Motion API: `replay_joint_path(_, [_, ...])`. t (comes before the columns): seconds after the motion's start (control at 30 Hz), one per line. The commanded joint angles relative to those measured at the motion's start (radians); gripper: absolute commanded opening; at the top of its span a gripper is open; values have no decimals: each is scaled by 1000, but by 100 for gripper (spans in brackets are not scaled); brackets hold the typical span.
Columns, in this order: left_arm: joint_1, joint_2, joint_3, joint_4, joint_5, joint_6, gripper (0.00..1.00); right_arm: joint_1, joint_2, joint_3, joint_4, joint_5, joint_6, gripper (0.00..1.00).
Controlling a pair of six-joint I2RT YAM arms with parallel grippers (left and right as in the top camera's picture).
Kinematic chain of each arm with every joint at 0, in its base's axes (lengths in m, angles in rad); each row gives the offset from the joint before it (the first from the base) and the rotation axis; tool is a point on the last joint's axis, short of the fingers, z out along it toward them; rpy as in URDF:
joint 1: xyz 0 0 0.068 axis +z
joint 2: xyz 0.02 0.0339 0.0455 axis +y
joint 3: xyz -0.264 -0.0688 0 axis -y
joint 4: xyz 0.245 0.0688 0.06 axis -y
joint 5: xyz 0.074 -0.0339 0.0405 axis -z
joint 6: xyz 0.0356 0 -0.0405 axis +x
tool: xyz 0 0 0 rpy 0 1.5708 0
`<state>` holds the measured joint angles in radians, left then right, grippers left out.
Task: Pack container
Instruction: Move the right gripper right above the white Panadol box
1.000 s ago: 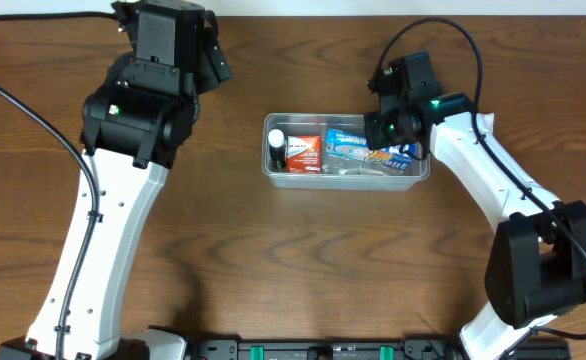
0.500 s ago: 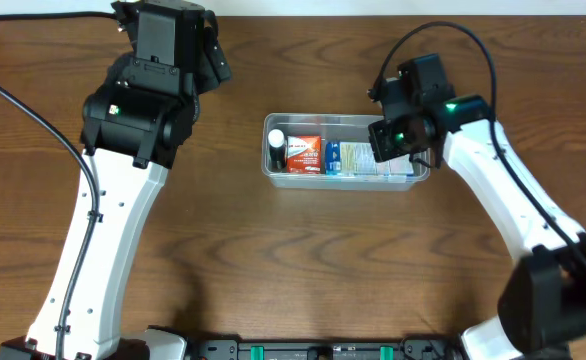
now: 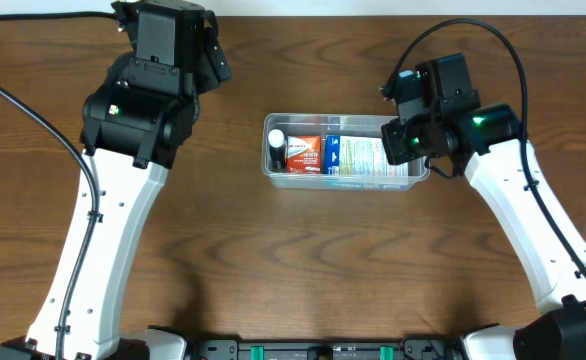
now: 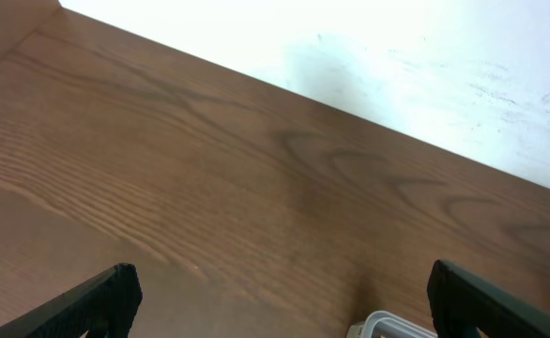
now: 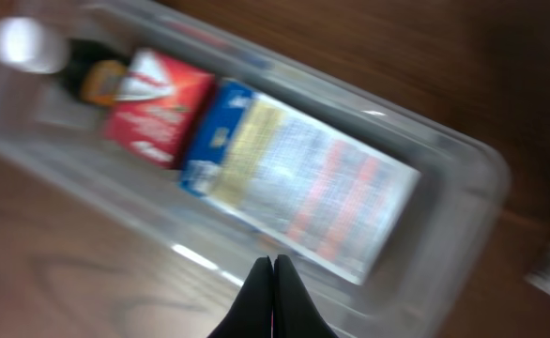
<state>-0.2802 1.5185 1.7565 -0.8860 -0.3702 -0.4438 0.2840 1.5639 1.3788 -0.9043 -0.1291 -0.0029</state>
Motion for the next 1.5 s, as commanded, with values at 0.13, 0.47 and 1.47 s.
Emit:
replay_joint_path(0.13, [4,-3,7,0,-16,14,98,-103,0,13,-18,211,96,1])
replay_joint_path(0.47, [4,-3,7,0,-16,14,98,-360,12,12,-41,201,121,6])
replay_joint_path(1.47, [4,-3,7,0,-16,14,98,-610,26,-360,378,107,123,3])
